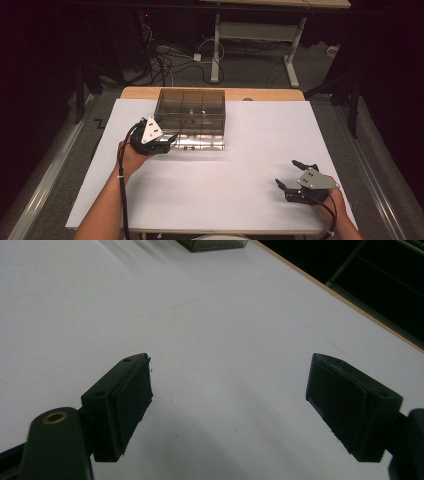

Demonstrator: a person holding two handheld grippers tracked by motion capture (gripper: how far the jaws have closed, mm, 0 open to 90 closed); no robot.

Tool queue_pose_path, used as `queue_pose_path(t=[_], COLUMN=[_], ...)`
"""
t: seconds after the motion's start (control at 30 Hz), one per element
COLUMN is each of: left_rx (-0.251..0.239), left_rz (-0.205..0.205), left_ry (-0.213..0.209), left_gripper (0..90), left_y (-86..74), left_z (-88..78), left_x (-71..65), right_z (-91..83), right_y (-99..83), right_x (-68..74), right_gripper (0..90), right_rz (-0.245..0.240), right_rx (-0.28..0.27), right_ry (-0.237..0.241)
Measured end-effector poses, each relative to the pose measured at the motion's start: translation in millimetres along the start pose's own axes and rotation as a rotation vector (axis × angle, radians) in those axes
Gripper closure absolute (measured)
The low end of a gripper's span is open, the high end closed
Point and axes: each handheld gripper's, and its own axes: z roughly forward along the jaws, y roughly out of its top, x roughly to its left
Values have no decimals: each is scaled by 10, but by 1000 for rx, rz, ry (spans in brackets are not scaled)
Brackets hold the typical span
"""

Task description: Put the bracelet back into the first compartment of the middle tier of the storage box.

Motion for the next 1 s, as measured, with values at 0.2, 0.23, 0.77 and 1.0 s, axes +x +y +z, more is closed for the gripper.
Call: queue_pose_path(t=[0.2,0.23,0.77,1.0], left_rx=[6,0,-32,1], left_rz=[-22,-25,-11,9], left_ry=[6,4,-71,-120], left_gripper=[251,252,691,835], left_y=[25,3,-45,-96], left_z=[-50,-65,-164,-55], left_x=[-105,-141,-479,-547], right_z=[2,3,12,13], right_y=[-1,-3,4,9], right_x=[2,4,19,21], right_gripper=[194,193,194,194], right_rz=[4,5,-6,-7], right_rx=[1,2,6,3], right_ry=[2,1,7,10])
